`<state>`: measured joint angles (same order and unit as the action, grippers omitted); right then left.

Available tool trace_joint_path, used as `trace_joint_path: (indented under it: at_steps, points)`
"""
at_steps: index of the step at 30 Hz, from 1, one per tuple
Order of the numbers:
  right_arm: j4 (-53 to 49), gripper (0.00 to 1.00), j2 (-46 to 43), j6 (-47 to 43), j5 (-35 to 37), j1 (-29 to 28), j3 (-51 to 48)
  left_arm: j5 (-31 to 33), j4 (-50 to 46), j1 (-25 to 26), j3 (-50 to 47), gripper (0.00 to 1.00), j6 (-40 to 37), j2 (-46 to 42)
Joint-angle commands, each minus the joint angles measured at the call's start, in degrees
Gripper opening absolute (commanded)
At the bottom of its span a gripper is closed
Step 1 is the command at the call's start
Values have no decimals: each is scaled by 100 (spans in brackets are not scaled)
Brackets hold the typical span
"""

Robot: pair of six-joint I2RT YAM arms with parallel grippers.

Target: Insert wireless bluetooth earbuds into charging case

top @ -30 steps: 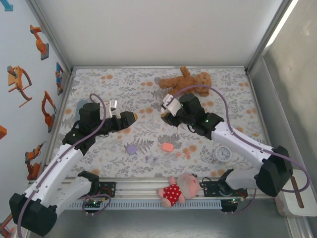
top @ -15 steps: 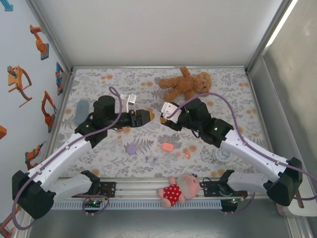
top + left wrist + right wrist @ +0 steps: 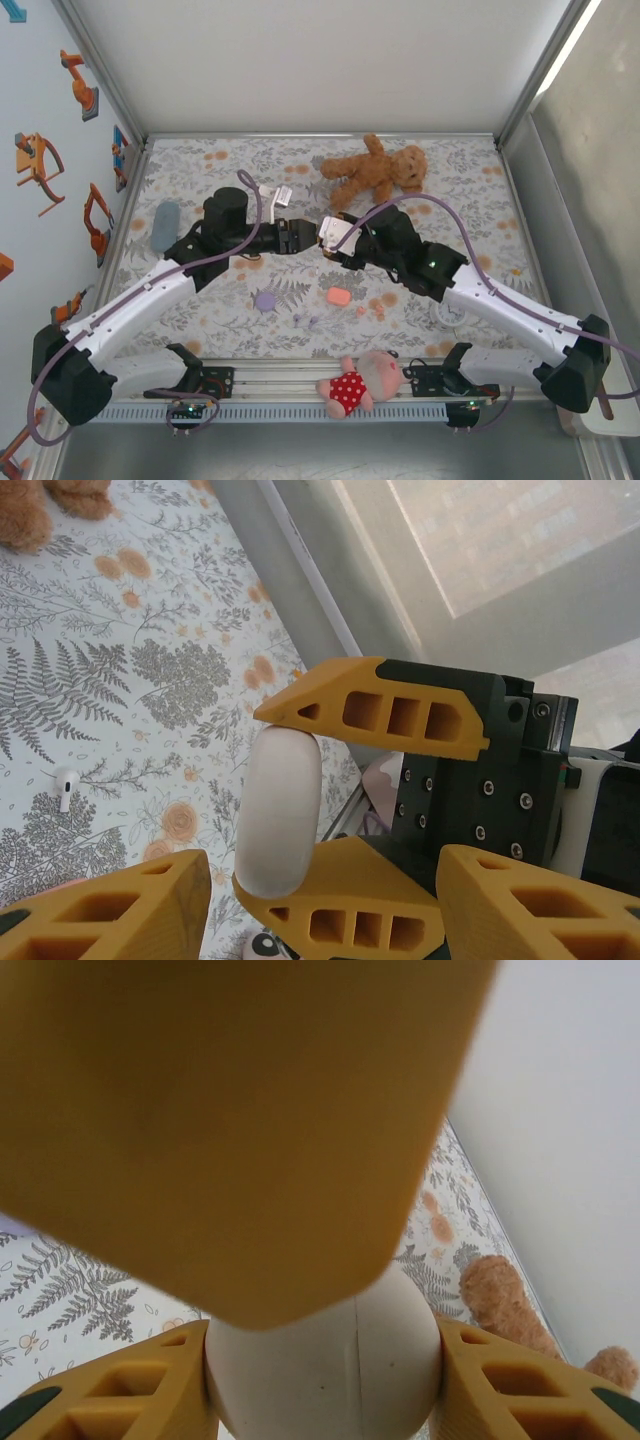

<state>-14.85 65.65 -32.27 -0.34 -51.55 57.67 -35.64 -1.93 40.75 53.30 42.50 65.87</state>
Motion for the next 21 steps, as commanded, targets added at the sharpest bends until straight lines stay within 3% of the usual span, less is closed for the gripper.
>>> trace_joint_path:
  at_steps: [1,9,21]
  points:
    - [-61,45,-79,-78,87,-72,114,-74,-104,51,196,59,-207,75]
    - [-51,45,-114,-57,29,-94,131,-83,-291,74,285,50,-376,121]
    - [-51,45,-122,63,-131,-90,172,-96,-374,91,328,46,-471,193]
